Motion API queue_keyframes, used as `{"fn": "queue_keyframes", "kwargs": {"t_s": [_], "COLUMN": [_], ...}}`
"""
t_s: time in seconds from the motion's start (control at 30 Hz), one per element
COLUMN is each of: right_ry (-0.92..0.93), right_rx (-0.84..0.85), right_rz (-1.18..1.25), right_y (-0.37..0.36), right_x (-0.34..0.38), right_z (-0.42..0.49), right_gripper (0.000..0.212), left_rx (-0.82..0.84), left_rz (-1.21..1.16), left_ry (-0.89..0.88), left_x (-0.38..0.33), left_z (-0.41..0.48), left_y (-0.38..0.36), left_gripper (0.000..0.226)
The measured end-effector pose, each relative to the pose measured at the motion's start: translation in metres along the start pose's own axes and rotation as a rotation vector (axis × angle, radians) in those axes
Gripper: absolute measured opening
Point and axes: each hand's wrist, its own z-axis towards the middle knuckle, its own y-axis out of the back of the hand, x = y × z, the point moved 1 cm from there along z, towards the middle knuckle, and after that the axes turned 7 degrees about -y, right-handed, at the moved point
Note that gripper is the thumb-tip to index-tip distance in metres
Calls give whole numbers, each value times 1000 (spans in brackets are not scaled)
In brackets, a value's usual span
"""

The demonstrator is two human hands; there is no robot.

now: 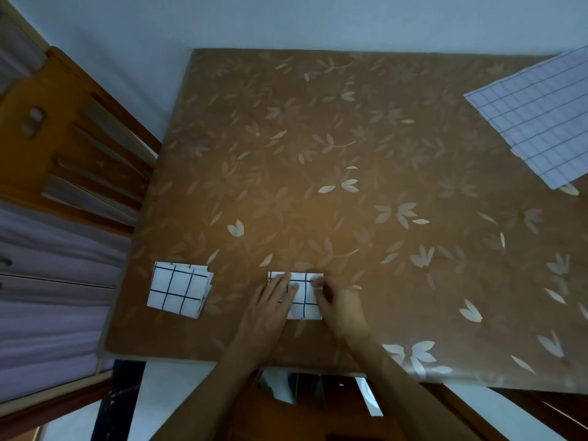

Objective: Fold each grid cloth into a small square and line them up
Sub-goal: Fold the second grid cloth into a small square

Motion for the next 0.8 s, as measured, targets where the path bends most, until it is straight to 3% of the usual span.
{"fn": "queue_keyframes", "kwargs": {"t_s": [0.1,0.23,0.33,0.8], "right_ry": [212,409,372,311], "right_rx": [-153,-16,50,73], "right_rz": [-358,-507,-538,-710], "right_y": [-17,-48,-56,-44], "right_x": [1,4,-6,-13], "right_z": [-7,-10,-9,-5], "right_gripper": [41,60,62,67], "left_rx": [38,89,78,143], "left_rz": [45,93,127,121], "left_ry": [35,44,29,132], "left_x": [-1,0,2,13], "left_z": [-2,-8,-11,-19], "left_y": [-4,-9,-10,-13], "left_gripper": [63,80,68,66]}}
